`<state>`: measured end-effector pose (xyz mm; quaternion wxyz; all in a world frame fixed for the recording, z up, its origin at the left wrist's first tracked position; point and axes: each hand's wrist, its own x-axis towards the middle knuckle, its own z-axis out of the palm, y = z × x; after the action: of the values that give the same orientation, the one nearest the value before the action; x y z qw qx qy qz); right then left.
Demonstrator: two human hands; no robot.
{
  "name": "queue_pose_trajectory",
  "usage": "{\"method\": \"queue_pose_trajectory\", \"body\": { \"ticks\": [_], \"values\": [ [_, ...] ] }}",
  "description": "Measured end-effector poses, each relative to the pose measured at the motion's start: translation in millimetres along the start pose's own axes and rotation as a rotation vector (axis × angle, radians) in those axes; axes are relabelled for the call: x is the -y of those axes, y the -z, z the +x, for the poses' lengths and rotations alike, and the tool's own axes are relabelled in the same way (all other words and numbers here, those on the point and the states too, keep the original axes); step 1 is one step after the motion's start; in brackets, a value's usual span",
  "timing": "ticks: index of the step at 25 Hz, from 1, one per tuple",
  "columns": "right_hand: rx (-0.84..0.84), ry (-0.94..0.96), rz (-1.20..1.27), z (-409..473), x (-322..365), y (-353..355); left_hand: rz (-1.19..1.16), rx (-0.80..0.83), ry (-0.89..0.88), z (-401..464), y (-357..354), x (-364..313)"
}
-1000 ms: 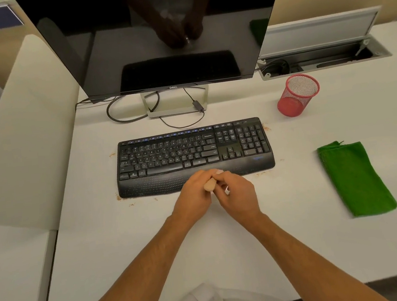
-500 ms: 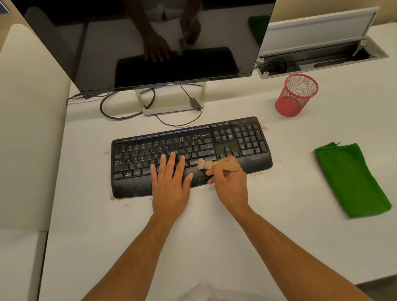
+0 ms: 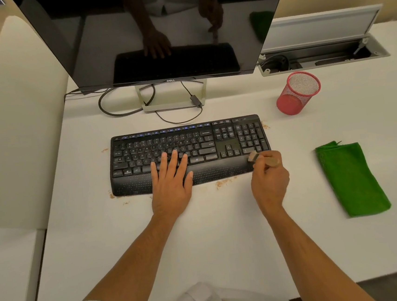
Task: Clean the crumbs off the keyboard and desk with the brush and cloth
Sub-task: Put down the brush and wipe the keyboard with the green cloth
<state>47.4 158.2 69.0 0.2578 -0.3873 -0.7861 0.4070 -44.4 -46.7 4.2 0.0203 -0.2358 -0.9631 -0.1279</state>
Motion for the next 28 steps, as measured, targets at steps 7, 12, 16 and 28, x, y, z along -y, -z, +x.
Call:
{"method": "queue_pose_trajectory", "body": {
  "ticks": [7,12,16,28],
  "values": [
    [0.436,0.034,0.173,-25,25,-35,0.031,0.012,0.009,0,1,0],
    [0.32,-0.048,0.205,0,1,-12,0.038,0.008,0.008,1,1,0],
    [0.085,-0.148,0.153,21,-17,23,0.032,0.01,0.01,1,1,0],
    [0.169,-0.134,0.266,19,-26,38,0.036,-0.014,0.015,1,2,-2]
  ]
}}
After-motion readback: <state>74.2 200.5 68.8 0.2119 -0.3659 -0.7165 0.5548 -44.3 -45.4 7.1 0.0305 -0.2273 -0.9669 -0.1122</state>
